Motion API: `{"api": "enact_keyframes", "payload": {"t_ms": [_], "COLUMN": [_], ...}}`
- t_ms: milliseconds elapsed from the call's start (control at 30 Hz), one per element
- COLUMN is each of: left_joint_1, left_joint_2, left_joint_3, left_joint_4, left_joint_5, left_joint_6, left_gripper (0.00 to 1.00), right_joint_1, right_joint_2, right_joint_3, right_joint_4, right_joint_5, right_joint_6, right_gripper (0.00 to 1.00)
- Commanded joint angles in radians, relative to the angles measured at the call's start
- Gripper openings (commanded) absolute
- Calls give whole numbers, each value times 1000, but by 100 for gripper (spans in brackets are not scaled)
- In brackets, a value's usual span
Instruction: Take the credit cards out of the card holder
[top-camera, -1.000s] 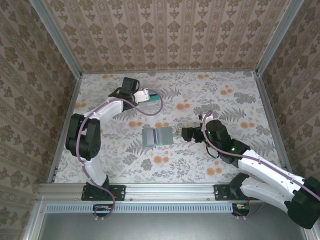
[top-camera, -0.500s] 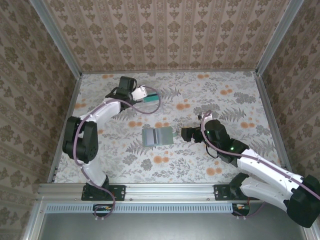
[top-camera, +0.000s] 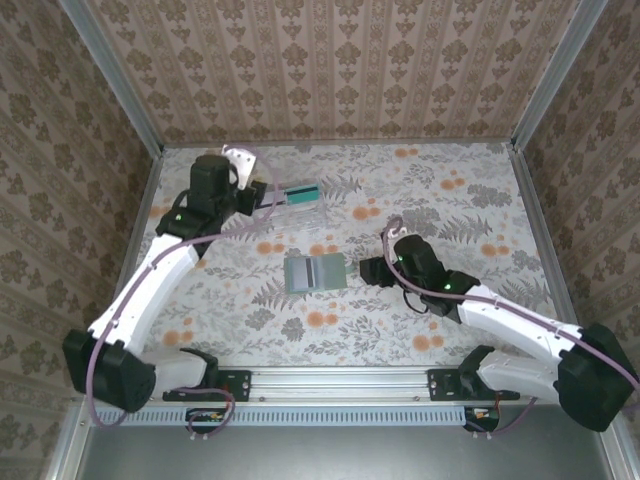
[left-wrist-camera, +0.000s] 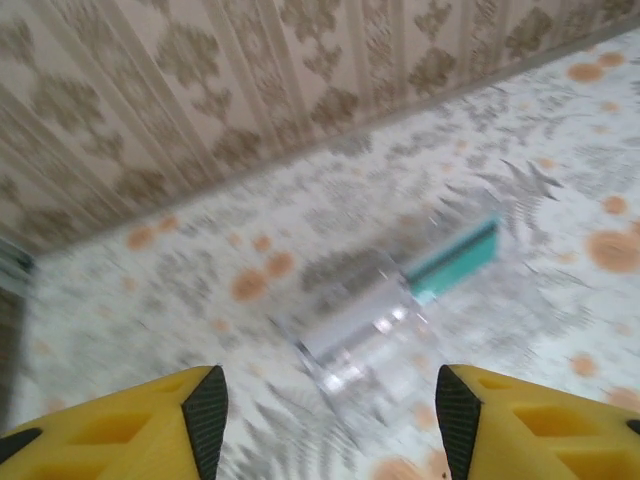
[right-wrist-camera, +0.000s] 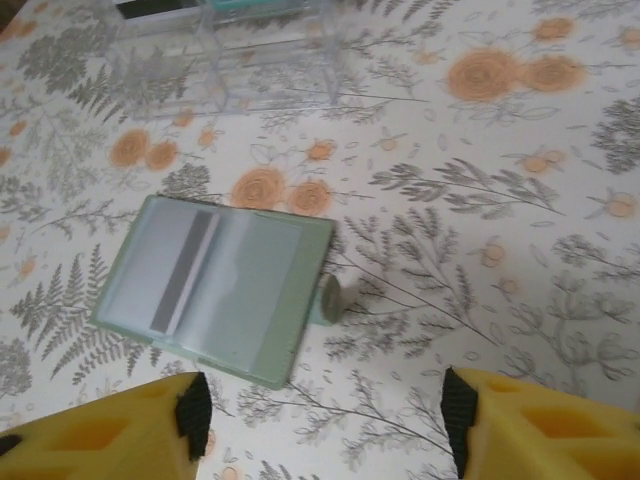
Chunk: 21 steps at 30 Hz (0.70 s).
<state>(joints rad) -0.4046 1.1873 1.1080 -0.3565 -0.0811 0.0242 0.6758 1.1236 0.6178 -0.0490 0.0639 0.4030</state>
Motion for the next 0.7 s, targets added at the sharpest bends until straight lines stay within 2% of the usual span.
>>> {"api": "enact_keyframes", "payload": {"t_ms": [0, 100, 167, 333, 500, 667], "left_joint_1": [3, -2, -2, -18, -45, -104], "left_joint_2": [-79, -163, -207, -260, -192, -50], "left_joint_3": [-154, -299, -377, -532, -618, -634], "left_joint_4": [-43, 21, 49, 129, 250, 387], "left_joint_5": [130, 208, 228, 272, 335, 380], "left_joint_6": [-381, -529, -606, -731, -804, -848], "left_gripper": [67, 66, 65, 64, 61, 48], "right_joint_1": [36, 61, 80, 86, 85, 77], "right_joint_2": [112, 240, 326, 491, 611, 665], "right_joint_3": [102, 189, 236, 335, 400, 408], "right_joint_4": [-14, -43, -54, -75, -104, -115], "right_joint_5": [-68, -107, -113, -129, -140, -101], "right_joint_6": [6, 15, 20, 31, 29, 24], "right_gripper": [51, 41, 39, 30, 24, 22]}}
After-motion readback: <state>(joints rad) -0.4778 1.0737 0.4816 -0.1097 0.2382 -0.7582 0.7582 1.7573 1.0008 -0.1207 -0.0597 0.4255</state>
